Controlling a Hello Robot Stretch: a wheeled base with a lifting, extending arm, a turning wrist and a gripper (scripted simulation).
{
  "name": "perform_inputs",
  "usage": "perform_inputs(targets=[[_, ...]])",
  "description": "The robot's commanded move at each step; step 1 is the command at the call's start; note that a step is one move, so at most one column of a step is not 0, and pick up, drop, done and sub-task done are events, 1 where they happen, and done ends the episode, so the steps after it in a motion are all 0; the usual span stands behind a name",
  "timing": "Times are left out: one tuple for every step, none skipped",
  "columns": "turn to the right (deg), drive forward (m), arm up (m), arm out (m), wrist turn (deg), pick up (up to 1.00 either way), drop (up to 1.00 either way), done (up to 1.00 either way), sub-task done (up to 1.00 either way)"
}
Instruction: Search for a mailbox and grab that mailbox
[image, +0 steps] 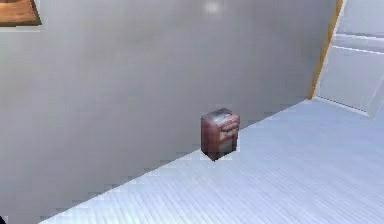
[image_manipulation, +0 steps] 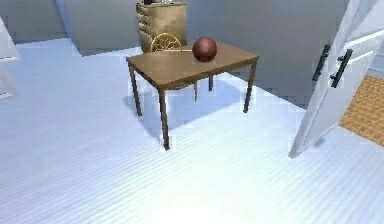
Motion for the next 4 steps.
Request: perform_inputs(targets=[[0.0,0.90,0.00,0.00,0.0,0.00,0.00,0.00,0.00],[-45.0,0.00,0.00,0.00,0.0,0.00,0.00,0.00,0.00],[-21.0,0.00,0.00,0.00,0.0,0.00,0.00,0.00,0.00],[0.0,0.00,0.08,0.00,0.0,0.00,0.00,0.00,0.00]])
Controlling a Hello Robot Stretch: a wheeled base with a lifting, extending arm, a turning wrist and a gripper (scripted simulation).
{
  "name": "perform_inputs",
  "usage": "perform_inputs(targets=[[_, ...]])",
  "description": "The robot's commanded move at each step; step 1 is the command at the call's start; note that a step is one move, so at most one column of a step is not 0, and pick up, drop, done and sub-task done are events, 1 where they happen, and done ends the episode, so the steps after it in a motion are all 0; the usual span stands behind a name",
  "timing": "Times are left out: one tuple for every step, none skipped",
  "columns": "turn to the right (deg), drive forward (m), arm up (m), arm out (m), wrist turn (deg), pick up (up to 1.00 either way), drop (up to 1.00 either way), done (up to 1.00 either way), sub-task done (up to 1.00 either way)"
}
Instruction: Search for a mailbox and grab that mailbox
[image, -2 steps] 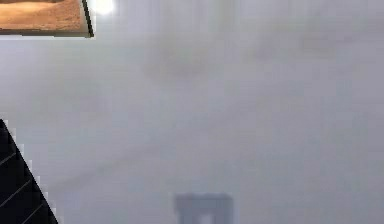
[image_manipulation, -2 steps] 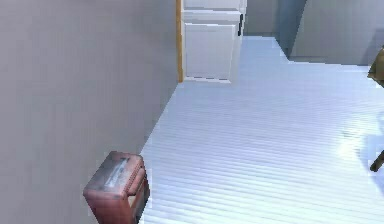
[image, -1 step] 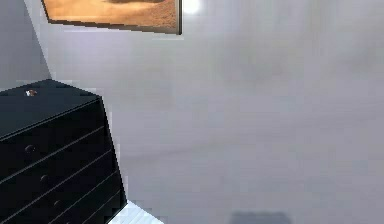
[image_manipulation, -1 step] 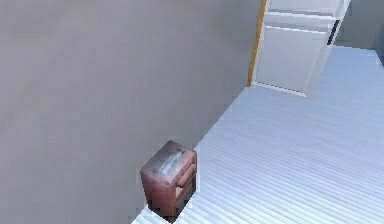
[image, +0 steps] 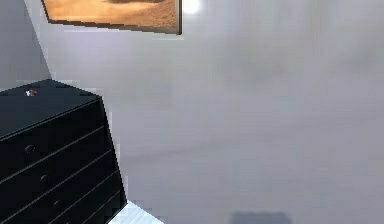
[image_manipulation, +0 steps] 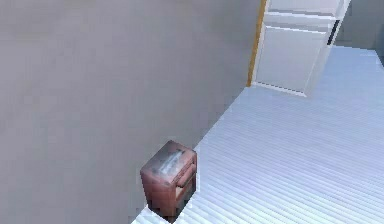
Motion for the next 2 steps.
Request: perform_inputs(targets=[[0.0,0.00,0.00,0.44,0.0,0.00,0.00,0.00,0.00],[0.0,0.00,0.00,0.00,45.0,0.00,0.00,0.00,0.00]])
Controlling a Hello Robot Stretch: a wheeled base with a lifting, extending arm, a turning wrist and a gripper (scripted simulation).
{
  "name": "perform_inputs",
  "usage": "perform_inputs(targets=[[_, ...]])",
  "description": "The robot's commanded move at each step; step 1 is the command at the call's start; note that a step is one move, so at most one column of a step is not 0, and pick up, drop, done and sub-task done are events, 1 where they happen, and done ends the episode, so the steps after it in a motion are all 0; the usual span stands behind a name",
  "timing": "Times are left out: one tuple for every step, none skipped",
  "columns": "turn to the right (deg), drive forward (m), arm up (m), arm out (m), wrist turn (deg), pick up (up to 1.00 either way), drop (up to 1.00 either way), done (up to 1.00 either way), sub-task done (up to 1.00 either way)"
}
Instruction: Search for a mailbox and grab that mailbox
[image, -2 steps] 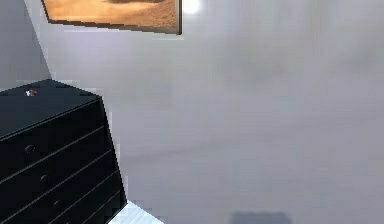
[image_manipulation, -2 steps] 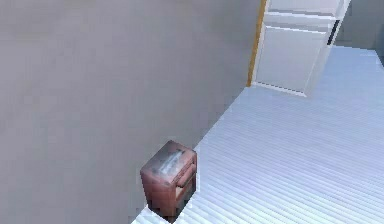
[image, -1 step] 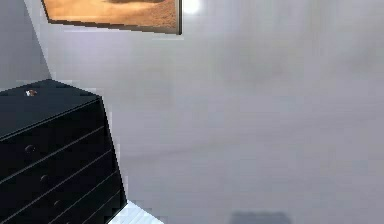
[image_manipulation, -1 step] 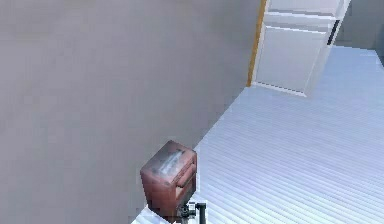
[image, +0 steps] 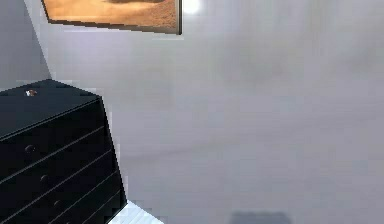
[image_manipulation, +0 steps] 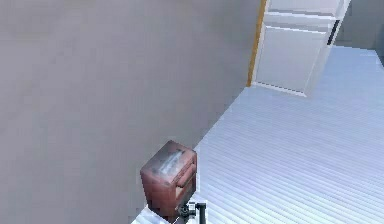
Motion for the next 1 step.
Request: perform_inputs(targets=[[0.0,0.00,0.00,0.00,45.0,0.00,0.00,0.00,0.00]])
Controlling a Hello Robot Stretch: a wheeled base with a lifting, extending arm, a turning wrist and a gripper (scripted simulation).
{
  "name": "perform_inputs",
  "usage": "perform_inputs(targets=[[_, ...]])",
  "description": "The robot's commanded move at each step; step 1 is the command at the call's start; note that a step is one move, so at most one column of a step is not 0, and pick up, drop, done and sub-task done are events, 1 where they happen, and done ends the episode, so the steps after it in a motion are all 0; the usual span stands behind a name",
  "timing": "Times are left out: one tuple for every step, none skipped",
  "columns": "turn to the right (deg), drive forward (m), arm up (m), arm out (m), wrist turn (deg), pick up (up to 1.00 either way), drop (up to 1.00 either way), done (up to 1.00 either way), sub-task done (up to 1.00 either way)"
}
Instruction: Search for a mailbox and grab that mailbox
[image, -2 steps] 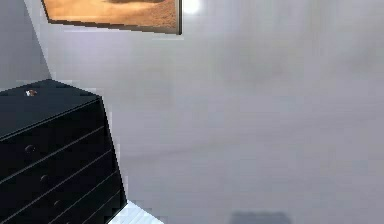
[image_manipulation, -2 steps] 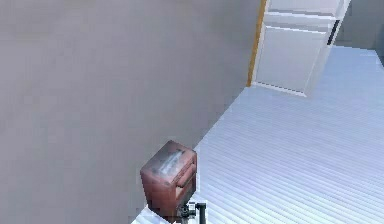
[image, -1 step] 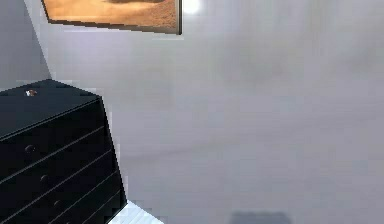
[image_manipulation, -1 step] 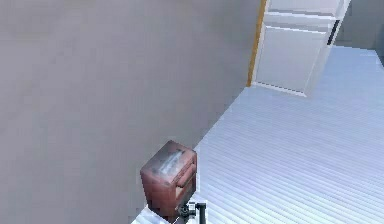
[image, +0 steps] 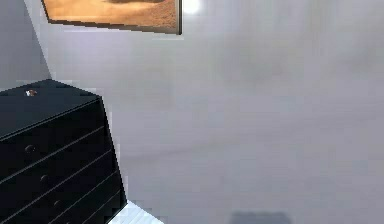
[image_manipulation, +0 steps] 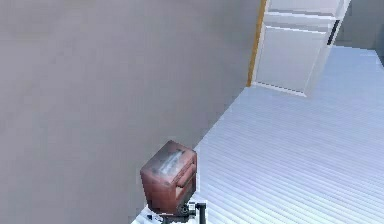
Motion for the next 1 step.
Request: perform_inputs(targets=[[0.0,0.00,0.00,0.00,45.0,0.00,0.00,0.00,0.00]])
